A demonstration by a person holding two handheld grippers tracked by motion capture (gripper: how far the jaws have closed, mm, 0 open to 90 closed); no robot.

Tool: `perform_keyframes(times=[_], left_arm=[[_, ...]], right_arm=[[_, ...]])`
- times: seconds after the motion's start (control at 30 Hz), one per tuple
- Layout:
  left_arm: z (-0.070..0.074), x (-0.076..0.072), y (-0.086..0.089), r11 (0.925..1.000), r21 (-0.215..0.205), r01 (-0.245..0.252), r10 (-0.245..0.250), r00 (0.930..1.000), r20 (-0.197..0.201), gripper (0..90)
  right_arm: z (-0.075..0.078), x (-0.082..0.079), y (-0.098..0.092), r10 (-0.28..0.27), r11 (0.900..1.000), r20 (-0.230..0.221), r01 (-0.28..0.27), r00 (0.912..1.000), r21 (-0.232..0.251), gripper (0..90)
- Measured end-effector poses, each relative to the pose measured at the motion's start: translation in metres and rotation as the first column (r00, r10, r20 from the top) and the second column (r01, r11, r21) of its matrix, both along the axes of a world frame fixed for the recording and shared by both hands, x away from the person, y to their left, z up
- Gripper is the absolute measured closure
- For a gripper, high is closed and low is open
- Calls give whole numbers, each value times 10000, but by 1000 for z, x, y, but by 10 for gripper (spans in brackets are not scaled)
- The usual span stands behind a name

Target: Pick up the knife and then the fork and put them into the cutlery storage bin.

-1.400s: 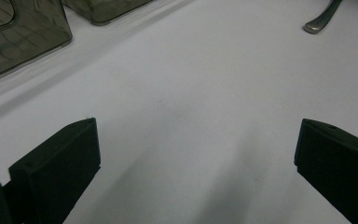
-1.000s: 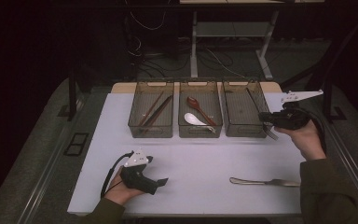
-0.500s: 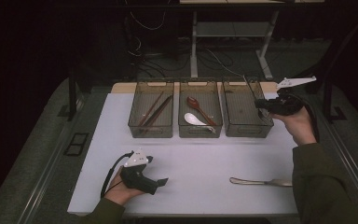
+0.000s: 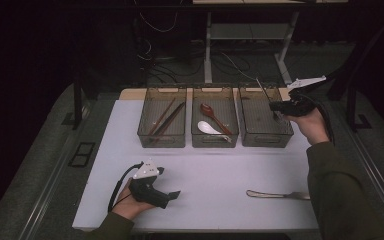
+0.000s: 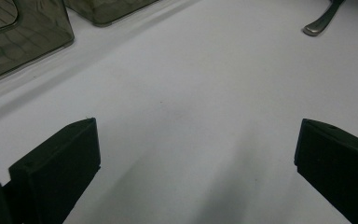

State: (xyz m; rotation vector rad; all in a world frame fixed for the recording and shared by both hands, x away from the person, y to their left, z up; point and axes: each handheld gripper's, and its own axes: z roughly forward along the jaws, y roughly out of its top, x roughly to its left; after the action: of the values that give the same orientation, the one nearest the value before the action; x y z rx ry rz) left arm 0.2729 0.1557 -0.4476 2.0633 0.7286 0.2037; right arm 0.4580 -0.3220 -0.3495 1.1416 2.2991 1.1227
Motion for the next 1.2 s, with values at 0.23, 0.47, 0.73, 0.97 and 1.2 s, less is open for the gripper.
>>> perform_keyframes(times=[0.23, 0.47, 0.73, 0.97, 1.2], left_arm=[[0, 0, 0, 10000, -20, 11, -11, 10000, -27, 0], [0, 0, 0, 10000, -27, 11, -12, 10000, -38, 0], [0, 0, 0, 10000, -49, 16, -16, 10000, -48, 0], [-1, 0, 0, 10000, -21, 47, -47, 10000, -59, 0], [0, 0, -1, 10000, 2, 60, -60, 10000, -63, 0]], right_arm=[[-17, 11, 2, -96, 9995, -383, 84, 9992, -310, 849], [-32, 16, 9, 24, 9960, -774, -93, 9970, -891, 848], [-43, 16, 14, 192, 9833, -1420, -444, 9897, -1764, 846], [-39, 13, 11, 233, 9880, -1432, -447, 9894, -1481, 755], [-33, 5, 6, 207, 9943, -1385, -348, 9902, -1003, 655]])
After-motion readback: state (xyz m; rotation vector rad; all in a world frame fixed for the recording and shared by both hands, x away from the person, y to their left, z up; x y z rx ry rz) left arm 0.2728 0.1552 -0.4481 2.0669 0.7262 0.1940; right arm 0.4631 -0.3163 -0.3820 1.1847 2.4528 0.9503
